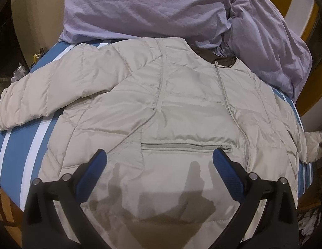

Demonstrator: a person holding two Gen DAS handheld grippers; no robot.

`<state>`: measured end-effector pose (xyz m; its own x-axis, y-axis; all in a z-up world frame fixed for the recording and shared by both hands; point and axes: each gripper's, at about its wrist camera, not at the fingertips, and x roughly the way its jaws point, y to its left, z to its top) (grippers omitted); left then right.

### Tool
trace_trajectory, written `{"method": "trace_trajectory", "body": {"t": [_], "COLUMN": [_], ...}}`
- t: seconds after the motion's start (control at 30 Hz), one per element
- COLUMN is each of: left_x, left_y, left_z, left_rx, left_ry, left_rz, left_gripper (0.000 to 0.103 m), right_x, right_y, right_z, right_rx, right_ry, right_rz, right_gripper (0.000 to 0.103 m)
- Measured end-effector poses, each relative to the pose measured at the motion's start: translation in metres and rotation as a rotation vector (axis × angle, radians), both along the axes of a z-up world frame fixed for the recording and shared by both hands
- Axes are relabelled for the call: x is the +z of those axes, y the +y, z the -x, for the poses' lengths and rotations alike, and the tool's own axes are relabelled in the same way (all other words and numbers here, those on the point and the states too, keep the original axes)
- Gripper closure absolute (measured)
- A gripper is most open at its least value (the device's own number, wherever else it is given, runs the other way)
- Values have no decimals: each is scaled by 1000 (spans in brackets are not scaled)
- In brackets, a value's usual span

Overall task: Fold large clothes
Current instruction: 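Carry the sleeve across the jacket body with the right tool and release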

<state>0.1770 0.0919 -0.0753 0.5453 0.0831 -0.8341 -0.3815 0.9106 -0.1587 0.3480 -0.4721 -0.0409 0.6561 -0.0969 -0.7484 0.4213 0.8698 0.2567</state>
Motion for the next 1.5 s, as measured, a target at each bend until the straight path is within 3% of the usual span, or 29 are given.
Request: {"method": "trace_trajectory", "body": {"t": [0.17,0.33,0.6,0.83,1.03,1.27,1.4,1.5], "left_x": [0,0,0,-3,-6,-9,-7,-4], "left_y": [8,15,36,56,69,82,92,105], "left_z": [5,15,34,51,65,78,79,81], "left_rx": [34,69,154,235,289,333,349,372], "left_ry": [-14,-22,-31,-28,-27,-16,-20,-25], "left_rz": [18,27,30,34,36,40,25,4], "left_gripper": [2,2,2,2,2,2,2,2], "right_x": [33,44,15,3,-8,-55,-39,-16], "right_y": [71,157,306,401,449,464,460,438], "right_z": [-26,-51,-48,-29,-23,-16,-8,-10], "right_rx": [189,393,687,881,944,1003,1040,992], "right_ry": [-45,-47,32,71,96,221,181,68], "right_rz": [-6,-18,-34,-79,-84,-9,-29,-74], "right_gripper": [90,91,90,91,91,87,62,58]}}
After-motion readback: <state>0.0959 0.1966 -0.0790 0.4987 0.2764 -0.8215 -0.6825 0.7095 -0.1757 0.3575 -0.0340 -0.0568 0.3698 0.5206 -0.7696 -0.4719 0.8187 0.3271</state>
